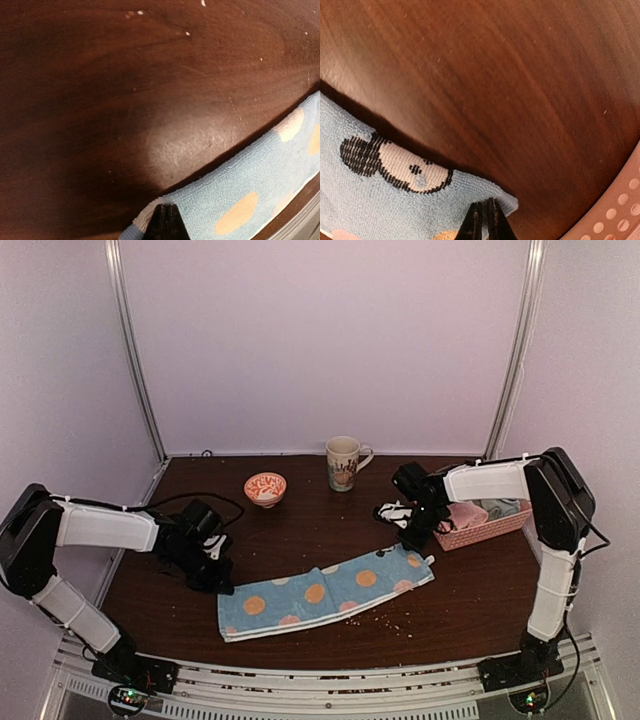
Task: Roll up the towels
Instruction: Move the towel to the center of the board, then pick up the towel from the center of the board.
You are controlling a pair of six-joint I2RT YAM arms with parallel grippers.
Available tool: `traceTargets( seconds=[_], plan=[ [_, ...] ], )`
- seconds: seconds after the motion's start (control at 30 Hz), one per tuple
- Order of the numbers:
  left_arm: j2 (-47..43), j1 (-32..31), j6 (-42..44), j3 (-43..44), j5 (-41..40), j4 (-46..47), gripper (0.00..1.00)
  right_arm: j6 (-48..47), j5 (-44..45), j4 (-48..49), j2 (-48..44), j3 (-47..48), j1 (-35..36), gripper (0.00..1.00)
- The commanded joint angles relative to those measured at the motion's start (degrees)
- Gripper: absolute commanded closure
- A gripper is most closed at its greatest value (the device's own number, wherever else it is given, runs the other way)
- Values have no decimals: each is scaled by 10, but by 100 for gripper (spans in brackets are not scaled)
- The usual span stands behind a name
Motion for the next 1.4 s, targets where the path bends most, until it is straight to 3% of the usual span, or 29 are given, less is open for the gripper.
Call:
traceTargets(
  seconds=[0.0,0.3,0.4,0.5,0.63,0.73,1.0,1.37],
  plan=[
    [18,40,-3,-27,-115,-34,100,35,57,20,44,49,5,93],
    [-24,79,28,-6,-105,-29,100,61,8,-12,163,257,5,91],
    [-39,80,44,24,-101,-36,100,72,8,-36,167,310,4,85],
    [-62,79,71,58,-108,-44,99,84,15,-28,133,297,3,77],
    [-87,80,123,93,-124,-34,83,97,10,-34,100,263,1,72],
    [-91,80,163,105,-134,-21,79,103,7,-65,100,257,-2,72],
    [-91,80,208,81,-169,22,79,99,27,-89,108,228,-7,71],
    [-73,79,222,77,-176,30,80,103,2,-114,142,251,-12,61]
  ],
)
